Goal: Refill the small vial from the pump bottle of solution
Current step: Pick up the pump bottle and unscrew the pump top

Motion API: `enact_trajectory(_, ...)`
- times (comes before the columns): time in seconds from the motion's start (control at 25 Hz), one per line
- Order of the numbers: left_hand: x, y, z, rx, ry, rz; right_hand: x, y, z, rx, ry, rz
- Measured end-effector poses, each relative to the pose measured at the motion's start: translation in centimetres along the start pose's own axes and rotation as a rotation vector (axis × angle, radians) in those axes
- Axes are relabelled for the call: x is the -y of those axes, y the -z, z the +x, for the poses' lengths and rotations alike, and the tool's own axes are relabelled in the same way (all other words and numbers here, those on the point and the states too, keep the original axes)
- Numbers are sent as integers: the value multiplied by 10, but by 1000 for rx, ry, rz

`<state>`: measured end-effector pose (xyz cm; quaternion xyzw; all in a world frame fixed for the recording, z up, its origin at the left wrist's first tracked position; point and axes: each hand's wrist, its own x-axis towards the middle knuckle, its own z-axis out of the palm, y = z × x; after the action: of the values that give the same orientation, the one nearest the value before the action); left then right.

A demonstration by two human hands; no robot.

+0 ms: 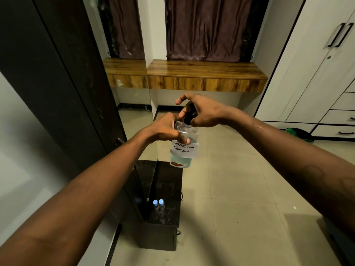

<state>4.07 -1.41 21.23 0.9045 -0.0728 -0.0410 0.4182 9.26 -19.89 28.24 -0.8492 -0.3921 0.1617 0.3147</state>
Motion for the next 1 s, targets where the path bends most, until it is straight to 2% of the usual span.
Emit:
enact_trajectory(0.08, 10, -3, 1, -14, 17, 3, -5, -2, 6, 28, 12, -68)
enact_trajectory(0.2, 21, -7, 4, -15, 32, 9, -12, -9, 21, -91, -1, -389)
enact_trajectory(0.28, 27, -10, 5, -16, 56, 24, -13, -13, 27, -41, 9, -350)
enact_trajectory(0.36, 35, -14, 9, -27, 80, 28, -14, -14, 31, 99, 34, -285)
enact_trajectory(0.44, 41, -18, 13, -38, 102, 43, -17, -20, 37, 194, 58, -378)
enact_trajectory(0.6, 46, -27, 18, -38, 97, 75, -32, -33, 55, 123, -71, -544)
enact_trajectory(0.76, 59, -37, 25, -45, 123, 150, -32, -31, 58, 214, 108, -666)
enact_trajectory(0.84, 70, -43, 27, -39, 165, 164, -31, -24, 56, 273, 168, -653)
enact_trajectory(1.0, 93, -50, 21, -42, 246, 131, -30, -4, 50, 280, 189, -693)
